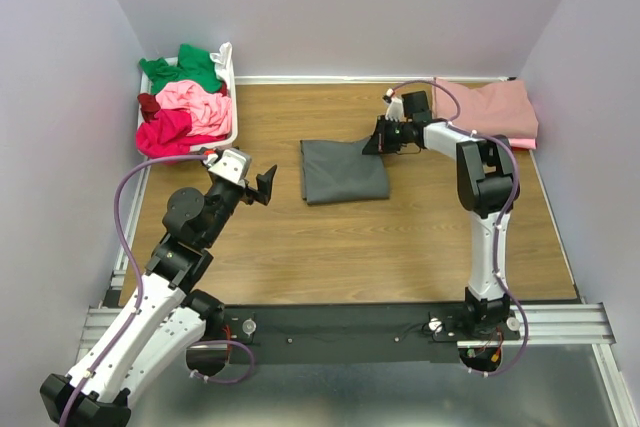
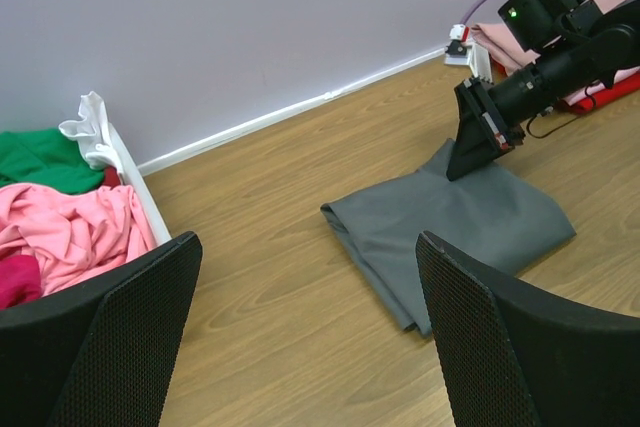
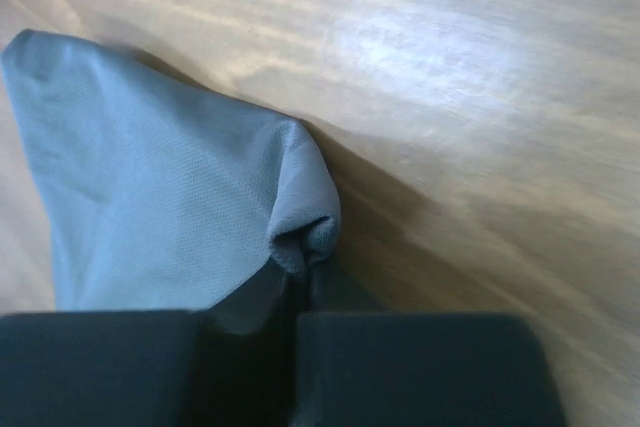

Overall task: Fold and stack the t-shirts
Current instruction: Neatly place the folded tshirt to the corner

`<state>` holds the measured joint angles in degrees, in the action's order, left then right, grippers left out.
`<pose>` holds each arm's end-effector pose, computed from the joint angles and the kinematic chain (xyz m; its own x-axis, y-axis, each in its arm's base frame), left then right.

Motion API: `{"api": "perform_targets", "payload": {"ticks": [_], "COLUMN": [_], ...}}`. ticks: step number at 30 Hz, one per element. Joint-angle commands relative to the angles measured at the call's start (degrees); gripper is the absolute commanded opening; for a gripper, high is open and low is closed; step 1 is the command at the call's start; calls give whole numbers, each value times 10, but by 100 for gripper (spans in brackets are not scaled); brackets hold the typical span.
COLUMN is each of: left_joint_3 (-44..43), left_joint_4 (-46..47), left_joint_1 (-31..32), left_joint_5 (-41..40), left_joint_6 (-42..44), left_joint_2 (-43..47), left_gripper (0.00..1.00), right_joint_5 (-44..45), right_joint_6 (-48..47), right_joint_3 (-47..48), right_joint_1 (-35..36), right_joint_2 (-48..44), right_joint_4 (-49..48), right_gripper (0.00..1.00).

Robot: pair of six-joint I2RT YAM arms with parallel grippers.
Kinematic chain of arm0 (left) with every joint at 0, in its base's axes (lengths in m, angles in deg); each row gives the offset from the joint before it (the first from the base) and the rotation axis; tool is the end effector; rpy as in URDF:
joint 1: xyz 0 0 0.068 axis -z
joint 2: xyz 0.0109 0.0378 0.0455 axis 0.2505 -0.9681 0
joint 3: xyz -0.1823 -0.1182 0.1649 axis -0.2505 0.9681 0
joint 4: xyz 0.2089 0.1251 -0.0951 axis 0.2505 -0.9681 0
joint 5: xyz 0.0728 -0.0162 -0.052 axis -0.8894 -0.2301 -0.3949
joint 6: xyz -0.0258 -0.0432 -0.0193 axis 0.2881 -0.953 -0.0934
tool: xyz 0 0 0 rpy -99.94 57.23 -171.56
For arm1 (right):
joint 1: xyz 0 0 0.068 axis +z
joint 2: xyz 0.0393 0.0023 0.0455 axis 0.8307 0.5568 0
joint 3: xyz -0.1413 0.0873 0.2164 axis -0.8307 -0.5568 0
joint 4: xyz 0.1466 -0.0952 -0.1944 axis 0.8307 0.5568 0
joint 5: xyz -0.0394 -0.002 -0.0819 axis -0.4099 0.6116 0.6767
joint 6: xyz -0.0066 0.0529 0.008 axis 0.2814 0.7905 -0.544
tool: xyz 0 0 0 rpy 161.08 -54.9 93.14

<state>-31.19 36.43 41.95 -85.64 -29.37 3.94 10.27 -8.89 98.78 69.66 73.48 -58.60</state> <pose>0.1406 -0.0720 0.3297 0.1117 0.0380 -0.9930 0.4299 0.8991 0.0827 0.4639 0.1308 0.1347 -0.8421 0.0163 -0.5390 -0.3384 0.7622 0.5519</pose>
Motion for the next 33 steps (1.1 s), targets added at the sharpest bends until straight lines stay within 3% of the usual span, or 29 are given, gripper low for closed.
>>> {"api": "perform_targets", "payload": {"ticks": [1, 6, 12, 18, 33], "left_joint_3": [8, 8, 9, 11, 14], "left_joint_4": [17, 17, 19, 20, 26], "left_joint_1": [-3, -3, -2, -3, -3], "left_joint_5": [12, 12, 12, 33, 46], "left_joint_6": [3, 5, 5, 5, 6], "left_joint_2": [6, 5, 18, 30, 44], "left_gripper": [95, 95, 95, 95, 95], "right_joint_5": [-56, -141, -155, -141, -79], "right_joint_6": [-14, -27, -86, -127, -112], "right_joint_3": [-7, 20, 103, 139, 269], "right_joint_1": [3, -20, -78, -102, -160], "right_joint_2": [45, -1, -45, -72, -95], "right_joint_4": [86, 94, 209, 273, 300], "right_gripper": [0, 0, 0, 0, 0]}}
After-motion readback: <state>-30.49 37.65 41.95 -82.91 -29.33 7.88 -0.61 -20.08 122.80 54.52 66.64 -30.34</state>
